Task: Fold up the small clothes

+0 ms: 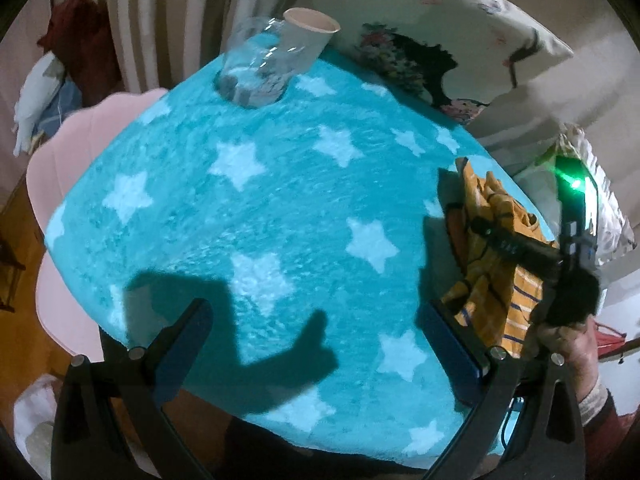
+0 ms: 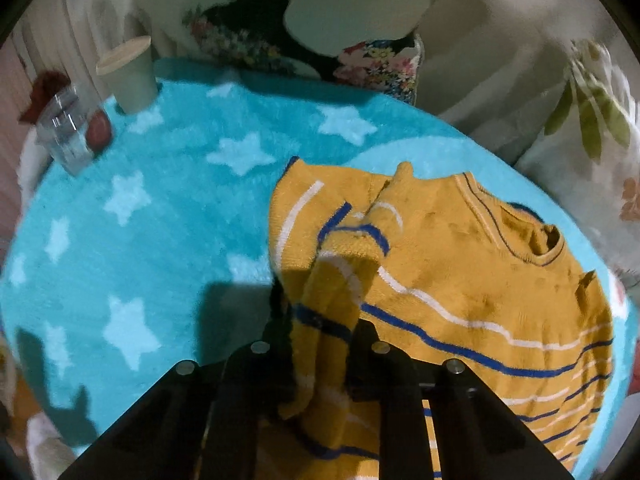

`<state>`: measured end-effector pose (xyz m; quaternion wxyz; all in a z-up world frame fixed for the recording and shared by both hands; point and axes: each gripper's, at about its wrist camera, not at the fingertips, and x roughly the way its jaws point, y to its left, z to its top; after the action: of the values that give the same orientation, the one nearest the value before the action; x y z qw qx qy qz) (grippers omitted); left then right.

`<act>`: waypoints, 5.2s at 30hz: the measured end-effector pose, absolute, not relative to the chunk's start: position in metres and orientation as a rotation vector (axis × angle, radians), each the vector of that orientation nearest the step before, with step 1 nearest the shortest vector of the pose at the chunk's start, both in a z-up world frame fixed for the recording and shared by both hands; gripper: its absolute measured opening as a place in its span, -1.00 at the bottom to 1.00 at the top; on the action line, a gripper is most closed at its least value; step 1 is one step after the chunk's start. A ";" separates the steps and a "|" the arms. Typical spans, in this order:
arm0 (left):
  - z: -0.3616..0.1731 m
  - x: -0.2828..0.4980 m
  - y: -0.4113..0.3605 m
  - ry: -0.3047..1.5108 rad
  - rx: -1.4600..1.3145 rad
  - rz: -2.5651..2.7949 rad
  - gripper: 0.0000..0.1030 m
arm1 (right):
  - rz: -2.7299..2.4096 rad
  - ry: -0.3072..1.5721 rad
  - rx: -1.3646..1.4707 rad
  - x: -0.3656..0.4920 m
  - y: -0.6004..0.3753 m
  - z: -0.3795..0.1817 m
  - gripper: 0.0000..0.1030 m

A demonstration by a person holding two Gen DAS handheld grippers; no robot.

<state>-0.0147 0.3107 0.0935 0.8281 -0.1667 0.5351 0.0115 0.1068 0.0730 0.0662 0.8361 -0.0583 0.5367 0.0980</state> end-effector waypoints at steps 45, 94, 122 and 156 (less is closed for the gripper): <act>0.129 -0.047 0.006 1.132 -0.137 -0.065 1.00 | 0.314 0.969 0.174 -0.046 -0.235 0.055 -0.65; 0.263 -0.046 0.036 0.412 0.076 -0.067 1.00 | -0.063 0.900 0.255 -0.088 -0.258 0.144 0.50; 0.156 0.006 0.093 0.870 0.064 -0.198 1.00 | -0.145 1.017 0.208 -0.038 -0.121 0.112 0.54; 0.166 -0.033 0.061 0.850 0.083 -0.129 1.00 | -0.034 1.033 0.189 -0.045 -0.142 0.108 0.54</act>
<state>-0.0331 0.0613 0.1658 0.9082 0.0404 0.4118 -0.0624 -0.0449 -0.1423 0.1078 0.8651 0.0902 0.4932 -0.0161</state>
